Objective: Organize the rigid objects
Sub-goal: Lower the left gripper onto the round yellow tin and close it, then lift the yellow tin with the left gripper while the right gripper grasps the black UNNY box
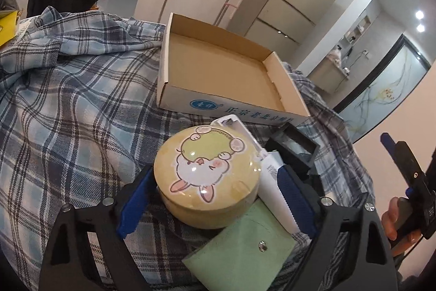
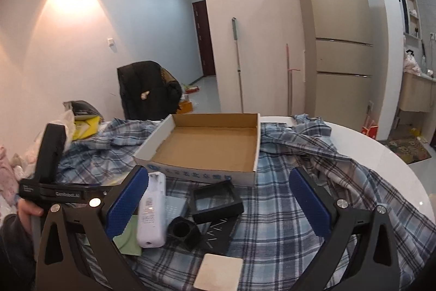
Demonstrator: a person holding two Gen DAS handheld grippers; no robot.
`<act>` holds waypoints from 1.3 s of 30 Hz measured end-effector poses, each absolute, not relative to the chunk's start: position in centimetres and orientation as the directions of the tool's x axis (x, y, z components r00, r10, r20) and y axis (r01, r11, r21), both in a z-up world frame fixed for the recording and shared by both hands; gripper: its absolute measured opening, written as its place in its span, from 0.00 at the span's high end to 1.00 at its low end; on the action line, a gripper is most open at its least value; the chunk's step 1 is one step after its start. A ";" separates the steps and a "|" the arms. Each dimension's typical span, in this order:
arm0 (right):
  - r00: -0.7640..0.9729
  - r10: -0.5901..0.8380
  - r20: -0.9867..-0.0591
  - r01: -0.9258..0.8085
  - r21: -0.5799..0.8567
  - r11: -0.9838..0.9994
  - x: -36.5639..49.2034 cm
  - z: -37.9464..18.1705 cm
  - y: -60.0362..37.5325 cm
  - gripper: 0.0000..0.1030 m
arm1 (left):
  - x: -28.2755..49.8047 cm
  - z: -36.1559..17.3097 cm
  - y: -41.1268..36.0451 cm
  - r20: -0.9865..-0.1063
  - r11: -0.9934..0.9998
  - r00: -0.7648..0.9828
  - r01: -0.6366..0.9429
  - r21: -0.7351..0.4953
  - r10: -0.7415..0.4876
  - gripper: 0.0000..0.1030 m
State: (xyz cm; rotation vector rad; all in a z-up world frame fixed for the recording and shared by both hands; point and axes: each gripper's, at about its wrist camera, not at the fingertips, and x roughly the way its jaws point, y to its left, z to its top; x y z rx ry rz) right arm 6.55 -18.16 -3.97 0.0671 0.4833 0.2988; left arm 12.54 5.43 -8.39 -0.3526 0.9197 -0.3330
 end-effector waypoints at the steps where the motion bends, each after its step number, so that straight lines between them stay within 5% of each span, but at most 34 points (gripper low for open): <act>1: 0.841 0.295 -0.454 -0.264 0.130 0.956 6.7 -4.1 -18.1 0.00 | 12.8 -8.7 5.4 -0.724 0.899 0.553 0.119 -0.421 -0.412 0.12; 3: 0.841 0.280 -0.463 -0.255 0.119 0.960 6.9 -4.4 -17.9 0.00 | 13.4 -9.6 5.1 -0.760 0.908 0.515 0.097 -0.407 -0.396 0.16; 4: 0.844 0.263 -0.467 -0.243 0.104 0.965 6.9 -4.6 -17.8 0.00 | 13.4 -9.5 5.2 -0.761 0.912 0.522 0.090 -0.399 -0.385 0.25; 9: 0.863 0.230 -0.451 -0.240 0.037 0.970 6.4 -4.5 -17.0 0.00 | 12.0 -8.1 6.0 -0.716 0.924 0.608 0.083 -0.373 -0.343 0.26; 17: 0.822 0.190 -0.538 -0.149 0.118 0.982 8.6 -5.5 -19.1 0.00 | 5.5 -2.0 4.0 -0.403 0.979 0.894 0.151 -0.139 -0.196 0.25; 19: 0.791 0.150 -0.593 -0.114 0.098 0.989 9.3 -6.1 -19.1 0.07 | 4.8 -1.5 3.6 -0.363 0.981 0.913 0.154 -0.114 -0.186 0.25; 28: 0.633 0.172 -0.755 -0.149 0.100 0.984 11.3 -9.8 -17.8 0.27 | 5.5 -2.1 4.3 -0.391 0.987 0.910 0.089 -0.133 -0.135 0.25; 32: 0.559 0.179 -0.809 -0.158 0.108 0.981 12.1 -11.2 -17.5 0.50 | 5.8 -2.3 4.5 -0.396 0.988 0.911 0.068 -0.135 -0.117 0.25; 39: 0.452 0.207 -0.867 -0.135 0.163 0.977 13.4 -11.8 -16.8 0.54 | 5.9 -2.8 4.8 -0.411 0.992 0.908 0.030 -0.122 -0.078 0.25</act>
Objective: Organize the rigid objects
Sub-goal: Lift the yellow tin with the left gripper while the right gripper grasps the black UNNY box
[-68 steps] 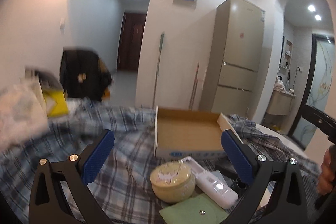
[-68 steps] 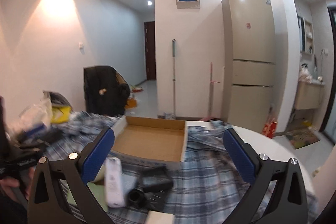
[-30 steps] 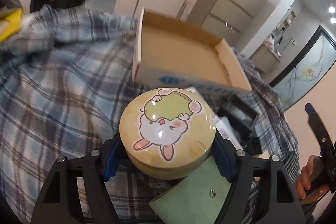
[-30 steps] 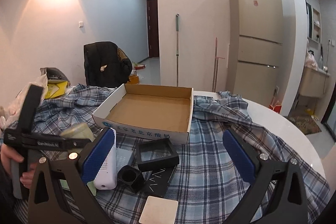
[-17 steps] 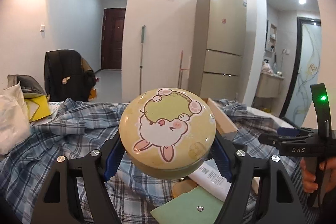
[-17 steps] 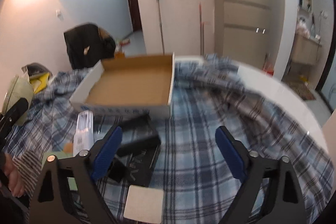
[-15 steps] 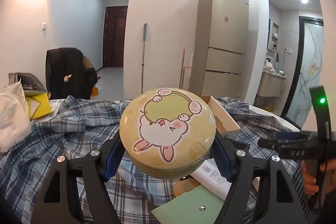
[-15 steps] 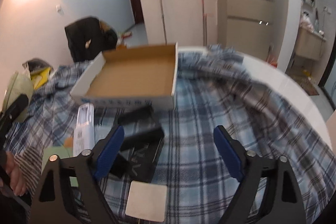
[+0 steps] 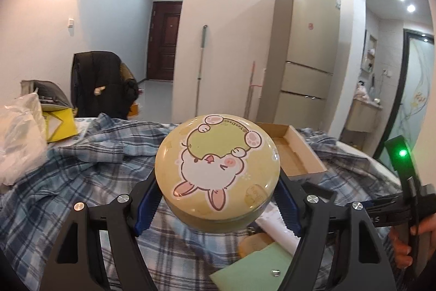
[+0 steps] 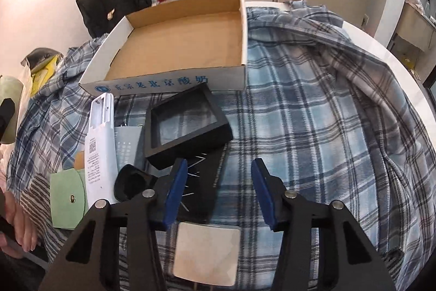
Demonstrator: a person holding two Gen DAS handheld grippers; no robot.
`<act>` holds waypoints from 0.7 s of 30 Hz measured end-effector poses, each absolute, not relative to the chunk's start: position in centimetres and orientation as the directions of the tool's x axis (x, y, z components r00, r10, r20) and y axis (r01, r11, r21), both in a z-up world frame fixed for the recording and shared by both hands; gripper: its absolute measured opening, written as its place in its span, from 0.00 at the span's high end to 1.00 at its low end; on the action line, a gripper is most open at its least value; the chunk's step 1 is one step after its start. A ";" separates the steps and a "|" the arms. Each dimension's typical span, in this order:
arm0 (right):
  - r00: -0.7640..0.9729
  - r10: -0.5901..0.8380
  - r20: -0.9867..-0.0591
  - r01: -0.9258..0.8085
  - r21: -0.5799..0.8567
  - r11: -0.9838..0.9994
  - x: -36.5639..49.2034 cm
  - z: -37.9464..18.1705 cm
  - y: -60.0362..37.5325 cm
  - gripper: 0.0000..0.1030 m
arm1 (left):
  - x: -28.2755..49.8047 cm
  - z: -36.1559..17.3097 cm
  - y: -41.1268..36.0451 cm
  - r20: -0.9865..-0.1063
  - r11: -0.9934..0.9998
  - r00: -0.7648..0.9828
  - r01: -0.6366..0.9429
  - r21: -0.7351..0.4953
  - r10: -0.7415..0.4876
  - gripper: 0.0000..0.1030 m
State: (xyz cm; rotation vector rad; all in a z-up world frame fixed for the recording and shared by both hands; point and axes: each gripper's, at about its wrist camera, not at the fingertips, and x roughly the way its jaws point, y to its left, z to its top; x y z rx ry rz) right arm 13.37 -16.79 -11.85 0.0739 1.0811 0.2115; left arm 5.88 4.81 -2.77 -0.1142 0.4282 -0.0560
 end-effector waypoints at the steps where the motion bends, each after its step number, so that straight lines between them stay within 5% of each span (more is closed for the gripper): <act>1: 0.449 0.198 -0.871 -0.135 0.153 0.979 13.4 -11.8 -16.5 0.54 | 6.0 -2.8 5.0 -0.417 0.992 0.906 0.020 -0.123 -0.070 0.25; 8: 0.406 0.192 -0.893 -0.137 0.148 0.979 13.8 -11.8 -14.7 0.61 | 7.5 -4.0 6.0 -0.507 0.989 0.861 -0.049 -0.141 -0.029 0.25; 21: 0.476 0.206 -0.855 -0.162 0.145 0.976 13.1 -12.6 -15.2 0.67 | 7.8 -4.3 6.1 -0.522 0.987 0.852 -0.050 -0.149 -0.035 0.25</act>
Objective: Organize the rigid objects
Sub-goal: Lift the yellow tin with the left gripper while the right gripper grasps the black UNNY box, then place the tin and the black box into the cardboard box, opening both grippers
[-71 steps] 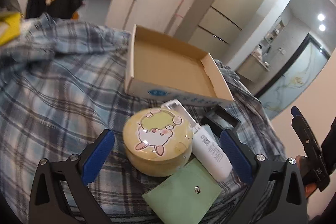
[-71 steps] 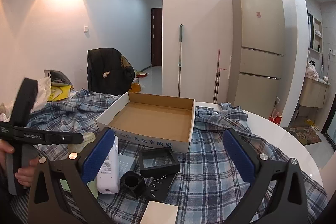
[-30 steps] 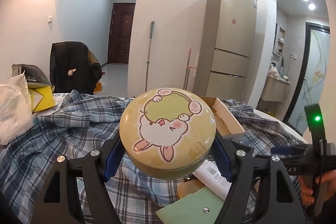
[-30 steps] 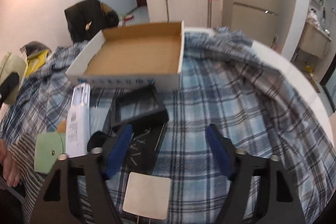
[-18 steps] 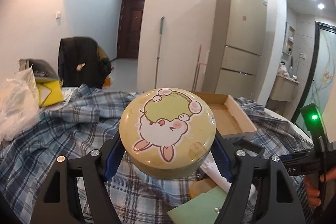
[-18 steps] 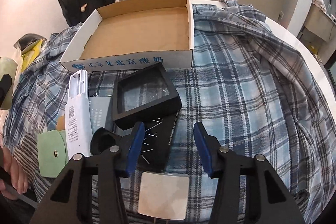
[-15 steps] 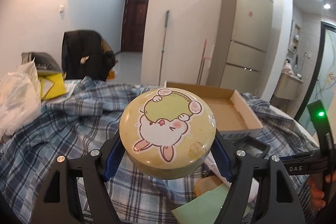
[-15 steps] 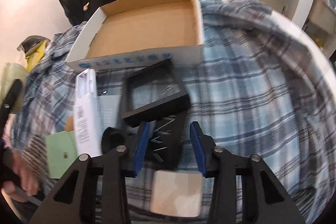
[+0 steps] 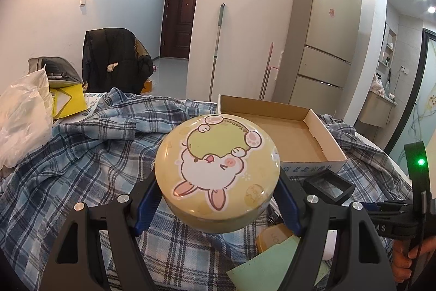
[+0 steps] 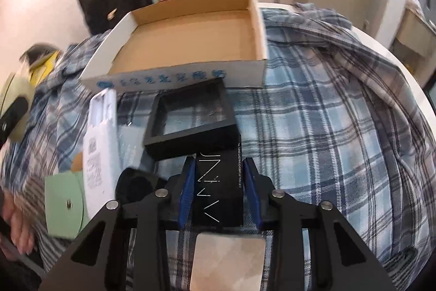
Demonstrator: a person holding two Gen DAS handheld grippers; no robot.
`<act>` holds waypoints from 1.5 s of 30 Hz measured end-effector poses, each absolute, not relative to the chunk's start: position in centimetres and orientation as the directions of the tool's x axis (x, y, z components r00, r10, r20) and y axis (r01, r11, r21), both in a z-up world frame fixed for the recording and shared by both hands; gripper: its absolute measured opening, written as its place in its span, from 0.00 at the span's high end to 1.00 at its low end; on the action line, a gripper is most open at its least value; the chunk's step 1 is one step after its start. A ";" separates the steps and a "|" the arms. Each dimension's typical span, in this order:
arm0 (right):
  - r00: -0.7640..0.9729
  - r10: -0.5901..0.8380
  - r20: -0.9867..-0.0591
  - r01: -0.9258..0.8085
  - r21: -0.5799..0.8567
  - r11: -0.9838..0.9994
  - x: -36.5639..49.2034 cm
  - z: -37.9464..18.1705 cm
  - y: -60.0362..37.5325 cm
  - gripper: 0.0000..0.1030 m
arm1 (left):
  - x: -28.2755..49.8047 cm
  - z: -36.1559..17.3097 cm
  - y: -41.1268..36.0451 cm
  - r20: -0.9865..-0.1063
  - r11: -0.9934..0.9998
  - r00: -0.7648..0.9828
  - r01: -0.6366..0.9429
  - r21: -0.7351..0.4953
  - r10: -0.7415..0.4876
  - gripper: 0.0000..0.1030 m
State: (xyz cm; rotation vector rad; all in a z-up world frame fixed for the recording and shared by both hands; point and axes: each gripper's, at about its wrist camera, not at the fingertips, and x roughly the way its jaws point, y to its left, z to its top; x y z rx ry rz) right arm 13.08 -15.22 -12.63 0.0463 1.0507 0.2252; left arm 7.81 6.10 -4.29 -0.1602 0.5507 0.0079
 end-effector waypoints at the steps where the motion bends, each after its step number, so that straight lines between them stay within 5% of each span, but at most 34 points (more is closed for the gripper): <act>1: 0.475 0.209 -0.855 -0.180 0.138 0.974 12.9 -12.5 -15.1 0.67 | 7.8 -4.3 6.1 -0.522 0.988 0.852 -0.050 -0.149 -0.036 0.25; 15: 0.496 0.132 -0.858 -0.245 0.008 0.970 12.3 -12.5 -14.9 0.69 | 7.9 -4.4 5.8 -0.525 0.990 0.850 -0.044 -0.133 -0.033 0.25; 25: 0.669 0.107 -0.736 -0.230 -0.068 0.971 10.7 -9.5 -14.5 0.69 | 7.0 -3.6 4.9 -0.479 0.996 0.877 -0.014 -0.089 -0.030 0.25; 45: 0.642 0.198 -0.740 -0.209 0.080 0.975 14.4 -4.7 -16.8 0.68 | 8.2 0.7 1.8 -0.470 0.999 0.881 0.048 -0.004 -0.044 0.25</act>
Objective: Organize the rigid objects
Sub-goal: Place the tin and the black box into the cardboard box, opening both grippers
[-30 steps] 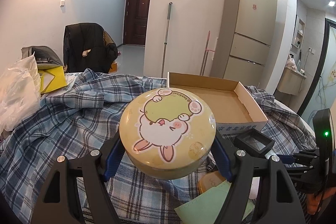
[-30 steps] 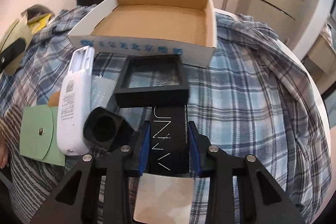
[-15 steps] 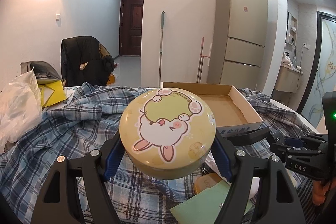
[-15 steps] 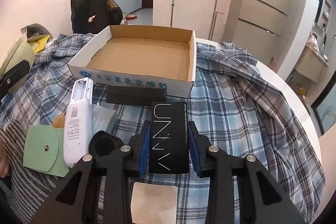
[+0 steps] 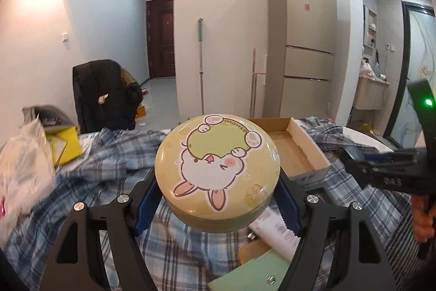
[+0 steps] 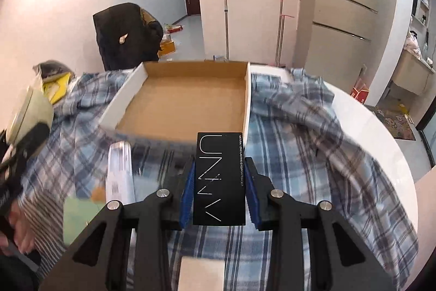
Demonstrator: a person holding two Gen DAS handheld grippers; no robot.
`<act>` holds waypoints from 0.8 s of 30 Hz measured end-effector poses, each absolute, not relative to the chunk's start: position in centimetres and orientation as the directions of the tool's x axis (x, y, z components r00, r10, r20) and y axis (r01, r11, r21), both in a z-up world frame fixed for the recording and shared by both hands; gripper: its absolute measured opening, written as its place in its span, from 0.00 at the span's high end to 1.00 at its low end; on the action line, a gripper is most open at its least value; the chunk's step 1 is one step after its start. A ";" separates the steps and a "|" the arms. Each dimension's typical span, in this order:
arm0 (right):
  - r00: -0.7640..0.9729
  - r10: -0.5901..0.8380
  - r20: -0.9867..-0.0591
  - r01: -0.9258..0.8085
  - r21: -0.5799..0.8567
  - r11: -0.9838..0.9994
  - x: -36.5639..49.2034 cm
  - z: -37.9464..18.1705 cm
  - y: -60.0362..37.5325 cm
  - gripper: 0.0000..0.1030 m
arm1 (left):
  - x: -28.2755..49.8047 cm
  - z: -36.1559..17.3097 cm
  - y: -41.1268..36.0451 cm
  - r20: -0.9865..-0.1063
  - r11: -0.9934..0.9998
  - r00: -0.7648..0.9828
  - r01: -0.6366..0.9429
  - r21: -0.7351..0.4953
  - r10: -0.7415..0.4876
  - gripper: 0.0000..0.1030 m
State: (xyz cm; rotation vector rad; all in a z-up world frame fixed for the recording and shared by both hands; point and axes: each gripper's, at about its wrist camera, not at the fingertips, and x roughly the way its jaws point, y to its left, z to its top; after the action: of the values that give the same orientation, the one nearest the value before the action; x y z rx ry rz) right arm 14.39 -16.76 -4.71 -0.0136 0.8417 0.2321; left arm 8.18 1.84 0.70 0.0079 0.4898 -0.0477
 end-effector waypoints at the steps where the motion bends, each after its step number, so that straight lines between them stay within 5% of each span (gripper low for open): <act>1: 0.644 0.203 -0.737 -0.209 0.086 0.974 15.1 -4.1 -16.7 0.68 | 8.7 1.2 1.6 -0.475 0.998 0.878 0.057 -0.005 -0.052 0.25; 10: 0.691 0.219 -0.689 -0.210 0.098 0.973 19.0 -0.2 -14.9 0.68 | 16.9 3.9 0.3 -0.534 0.994 0.838 0.098 -0.053 -0.112 0.25; 24: 0.611 0.237 -0.756 -0.192 0.149 0.970 23.7 -5.9 -13.9 0.69 | 24.7 -5.4 1.1 -0.716 0.997 0.694 0.073 -0.037 -0.077 0.25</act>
State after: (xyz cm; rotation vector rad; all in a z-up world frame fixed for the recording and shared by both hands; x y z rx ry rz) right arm 23.70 -13.90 -5.90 0.0547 0.8799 0.2478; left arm 24.75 1.06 -5.38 -0.0054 0.7990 -0.0842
